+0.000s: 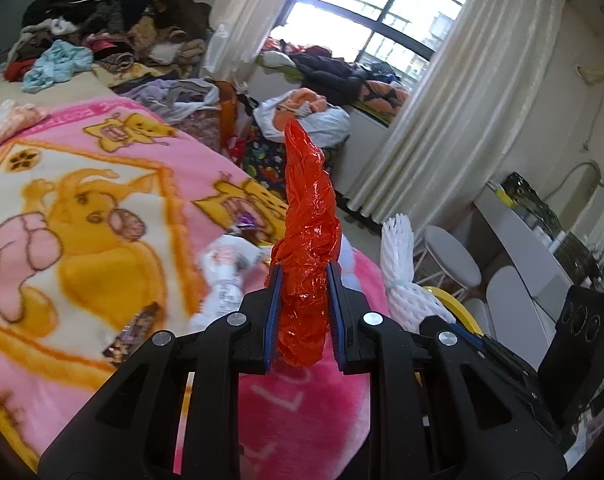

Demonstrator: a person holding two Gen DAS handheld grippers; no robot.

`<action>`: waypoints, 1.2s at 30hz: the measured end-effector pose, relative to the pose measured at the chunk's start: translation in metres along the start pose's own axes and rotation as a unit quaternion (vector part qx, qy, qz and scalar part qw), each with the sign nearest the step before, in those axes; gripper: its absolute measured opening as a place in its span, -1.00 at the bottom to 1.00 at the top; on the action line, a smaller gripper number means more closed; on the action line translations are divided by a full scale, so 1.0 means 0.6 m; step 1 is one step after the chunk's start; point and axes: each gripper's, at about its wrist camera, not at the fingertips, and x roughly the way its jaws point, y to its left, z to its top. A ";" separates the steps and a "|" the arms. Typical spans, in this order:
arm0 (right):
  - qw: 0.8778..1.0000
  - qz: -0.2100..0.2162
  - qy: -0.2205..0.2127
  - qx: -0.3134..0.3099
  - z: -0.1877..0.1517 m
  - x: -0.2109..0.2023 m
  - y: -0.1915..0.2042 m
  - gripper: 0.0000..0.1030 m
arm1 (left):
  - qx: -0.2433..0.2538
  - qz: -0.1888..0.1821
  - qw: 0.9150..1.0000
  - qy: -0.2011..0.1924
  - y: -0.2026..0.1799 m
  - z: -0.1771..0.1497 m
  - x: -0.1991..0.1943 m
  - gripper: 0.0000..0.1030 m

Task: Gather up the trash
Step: 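Carry both held items over the yellow bin and open both tools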

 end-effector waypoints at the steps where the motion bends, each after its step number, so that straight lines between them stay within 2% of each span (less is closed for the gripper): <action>1: 1.000 -0.002 -0.002 0.003 0.002 -0.005 -0.001 -0.68 | 0.003 -0.003 1.000 0.002 -0.008 -0.002 0.002 -0.71; 23: 0.992 -0.083 -0.031 0.091 -0.029 -0.099 -0.129 -0.68 | 0.072 -0.056 0.995 0.042 -0.141 -0.034 0.071 -0.71; 36: 0.980 -0.131 -0.022 0.147 -0.055 -0.138 -0.207 -0.68 | 0.103 -0.083 0.988 0.076 -0.210 -0.063 0.125 -0.70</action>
